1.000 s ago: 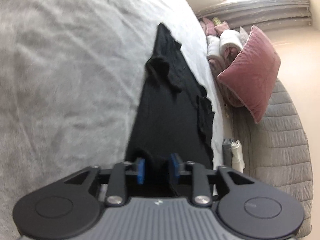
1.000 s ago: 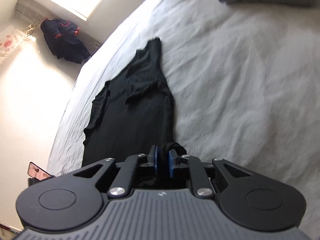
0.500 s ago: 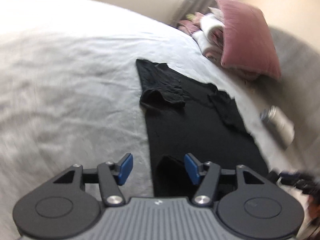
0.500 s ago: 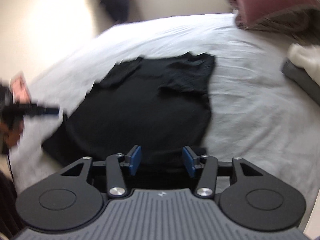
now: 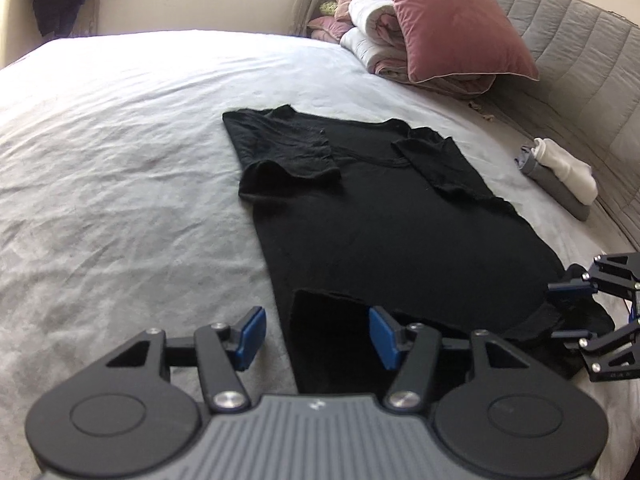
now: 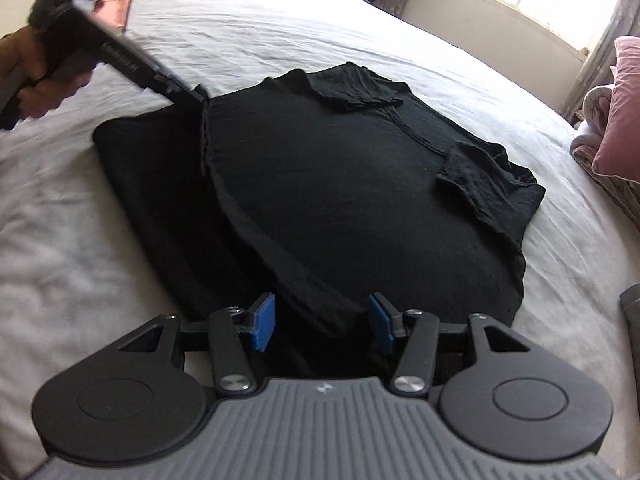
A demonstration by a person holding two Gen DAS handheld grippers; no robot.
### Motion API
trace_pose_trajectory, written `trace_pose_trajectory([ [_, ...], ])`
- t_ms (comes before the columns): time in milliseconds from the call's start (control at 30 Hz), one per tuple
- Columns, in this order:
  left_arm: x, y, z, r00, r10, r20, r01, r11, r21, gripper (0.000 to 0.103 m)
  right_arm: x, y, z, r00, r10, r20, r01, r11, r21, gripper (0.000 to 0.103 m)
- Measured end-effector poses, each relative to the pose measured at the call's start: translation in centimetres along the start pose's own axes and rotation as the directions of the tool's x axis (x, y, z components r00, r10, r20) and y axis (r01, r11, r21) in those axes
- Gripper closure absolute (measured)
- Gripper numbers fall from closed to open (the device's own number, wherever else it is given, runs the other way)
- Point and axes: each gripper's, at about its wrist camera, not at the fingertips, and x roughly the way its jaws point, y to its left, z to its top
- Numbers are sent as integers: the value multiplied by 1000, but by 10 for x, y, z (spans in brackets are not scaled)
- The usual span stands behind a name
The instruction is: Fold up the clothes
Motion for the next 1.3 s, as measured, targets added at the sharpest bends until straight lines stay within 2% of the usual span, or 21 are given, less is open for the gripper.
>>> trace_pose_trajectory([
  [167,5,1,1,1000,1,1,-1,1000,-21,51,15,-24,9,986,-165,38,158,976,152,49],
  [333,8,3,2,1000,11,8,-11,999,-40,65,2,-77,-2,975,-211,66,167,898,407,49],
  [433,9,5,3,1000,12,5,-11,999,-52,68,-16,-97,-10,973,-213,88,144,860,490,49],
  [533,10,5,3,1000,14,3,-14,998,-55,69,-30,-112,-20,976,-191,106,107,843,527,49],
  [667,11,5,3,1000,10,2,-10,998,-67,69,-44,-110,-34,983,-146,111,73,866,495,49],
  [733,12,6,4,1000,8,3,-8,997,-71,69,-41,-105,-37,984,-149,95,88,879,468,49],
  [867,15,3,4,1000,17,4,-17,998,-66,69,-31,-91,-34,982,-166,95,110,898,426,49],
  [933,16,2,4,1000,20,5,-19,998,-64,72,-28,-83,-28,983,-135,127,75,914,398,49],
  [1033,16,0,4,1000,23,4,-23,998,-59,72,-24,-64,-15,986,-87,143,41,955,295,41],
  [1133,16,0,3,1000,20,3,-19,998,-58,72,-17,-43,-4,991,-75,113,56,985,162,40],
  [1300,16,1,3,1000,6,-9,-7,1000,-29,72,-1,-39,16,999,-33,33,30,995,91,40],
])
